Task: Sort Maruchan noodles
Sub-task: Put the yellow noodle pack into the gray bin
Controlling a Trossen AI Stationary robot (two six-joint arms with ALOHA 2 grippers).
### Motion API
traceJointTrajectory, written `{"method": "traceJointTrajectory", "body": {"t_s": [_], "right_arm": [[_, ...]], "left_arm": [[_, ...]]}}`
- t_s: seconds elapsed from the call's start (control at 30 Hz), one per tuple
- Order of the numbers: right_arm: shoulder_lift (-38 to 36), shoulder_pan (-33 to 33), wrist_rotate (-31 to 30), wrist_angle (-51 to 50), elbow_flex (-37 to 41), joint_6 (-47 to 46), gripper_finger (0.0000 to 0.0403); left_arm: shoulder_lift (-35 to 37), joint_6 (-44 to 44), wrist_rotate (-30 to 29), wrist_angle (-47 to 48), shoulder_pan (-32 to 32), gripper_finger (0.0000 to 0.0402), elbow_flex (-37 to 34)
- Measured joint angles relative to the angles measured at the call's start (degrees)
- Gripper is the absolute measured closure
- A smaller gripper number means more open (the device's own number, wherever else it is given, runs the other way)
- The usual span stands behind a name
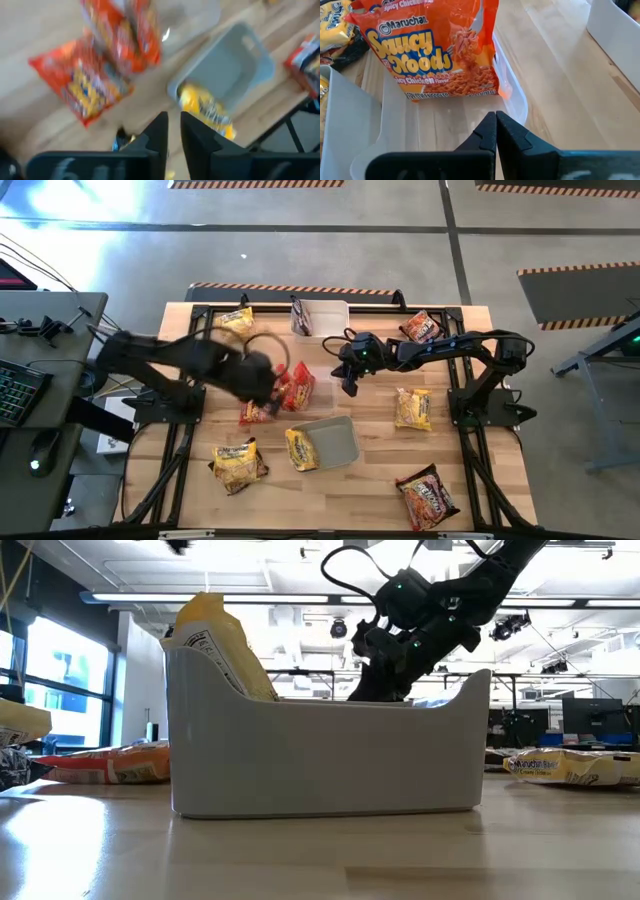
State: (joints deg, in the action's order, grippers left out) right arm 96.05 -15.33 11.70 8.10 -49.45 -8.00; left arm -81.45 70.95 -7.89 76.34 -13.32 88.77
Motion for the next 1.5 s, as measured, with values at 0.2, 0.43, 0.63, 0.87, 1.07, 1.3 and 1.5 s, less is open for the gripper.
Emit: {"method": "traceJointTrajectory", "body": {"t_s": [0.2,0.43,0.63,0.87,1.07,1.3,1.5], "right_arm": [[0.0,0.0,0.0,0.2,0.0,-2.5,0.0402],[0.0,0.0,0.1,0.2,0.0,-2.6,0.0402],[0.0,0.0,0.1,0.1,0.0,-3.8,0.0402],[0.0,0.0,0.3,0.0,0.0,-5.5,0.0402],[0.0,0.0,0.7,0.0,0.0,-5.5,0.0402],[0.0,0.0,0.7,-0.1,0.0,-5.5,0.0402],[0.0,0.0,0.7,-0.1,0.0,-5.5,0.0402]], "left_arm": [[10.2,12.2,1.3,-14.9,-8.7,0.0398,-16.4],[19.6,17.2,5.7,-29.6,-18.8,0.0394,-33.4],[20.0,8.8,17.5,-29.7,-20.3,0.0334,-39.7],[20.0,-0.2,19.7,-29.4,-18.0,0.0239,-46.0],[20.0,-5.9,24.5,-34.1,-16.3,0.0201,-51.7],[18.7,-11.3,25.7,-38.1,-16.3,0.0204,-55.3],[16.1,-13.2,26.7,-41.4,-16.3,0.0206,-57.2]]}}
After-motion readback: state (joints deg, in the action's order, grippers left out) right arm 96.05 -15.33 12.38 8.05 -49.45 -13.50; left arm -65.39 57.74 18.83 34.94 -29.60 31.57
